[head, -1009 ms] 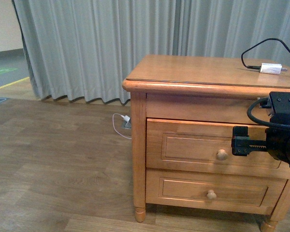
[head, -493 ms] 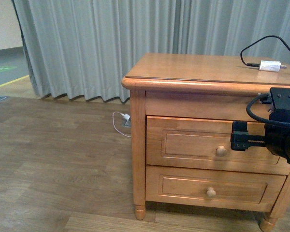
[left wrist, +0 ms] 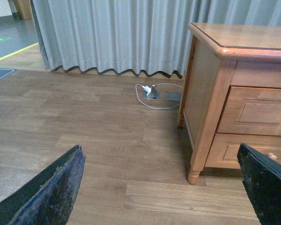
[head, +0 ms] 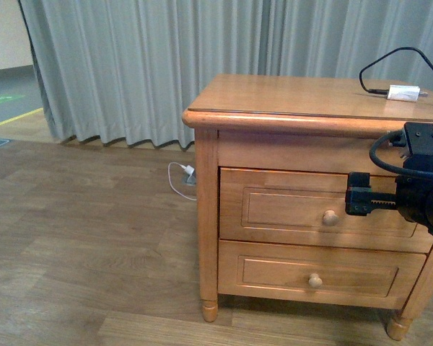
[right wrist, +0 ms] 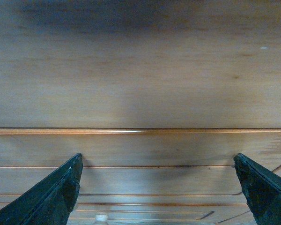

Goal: Place pink marker in drawer with both arms

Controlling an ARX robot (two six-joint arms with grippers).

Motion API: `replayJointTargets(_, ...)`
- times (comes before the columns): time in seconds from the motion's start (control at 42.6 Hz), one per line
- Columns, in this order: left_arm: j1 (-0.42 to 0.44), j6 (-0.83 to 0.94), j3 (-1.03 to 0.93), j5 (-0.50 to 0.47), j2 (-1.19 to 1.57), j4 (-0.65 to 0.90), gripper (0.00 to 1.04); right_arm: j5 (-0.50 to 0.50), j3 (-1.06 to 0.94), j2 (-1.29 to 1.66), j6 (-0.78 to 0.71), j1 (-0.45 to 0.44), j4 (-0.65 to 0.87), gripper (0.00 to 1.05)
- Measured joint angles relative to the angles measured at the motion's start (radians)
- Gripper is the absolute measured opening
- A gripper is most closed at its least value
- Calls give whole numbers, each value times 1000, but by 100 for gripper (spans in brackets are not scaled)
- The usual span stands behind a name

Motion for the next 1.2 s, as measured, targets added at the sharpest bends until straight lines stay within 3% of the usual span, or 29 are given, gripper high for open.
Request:
replayJointTargets(0.188, 0, 0, 0, 0, 0, 0, 99, -6, -14, -20, -16, 3, -14, 96)
replayJointTargets(0.375, 0, 0, 0, 0, 0, 0, 99, -17, -150, -203, -32, 14, -37, 96)
replayJointTargets(0.821, 0, 0, 0, 0, 0, 0, 99, -10, -430, -950, 7, 46, -518, 96)
replayJointTargets(1.009, 0, 0, 0, 0, 0, 0, 99, 61, -439, -1220, 66, 74, -785, 96)
replayJointTargets(1.197, 0, 0, 0, 0, 0, 0, 99, 79, -430, -1257, 92, 75, -811, 96)
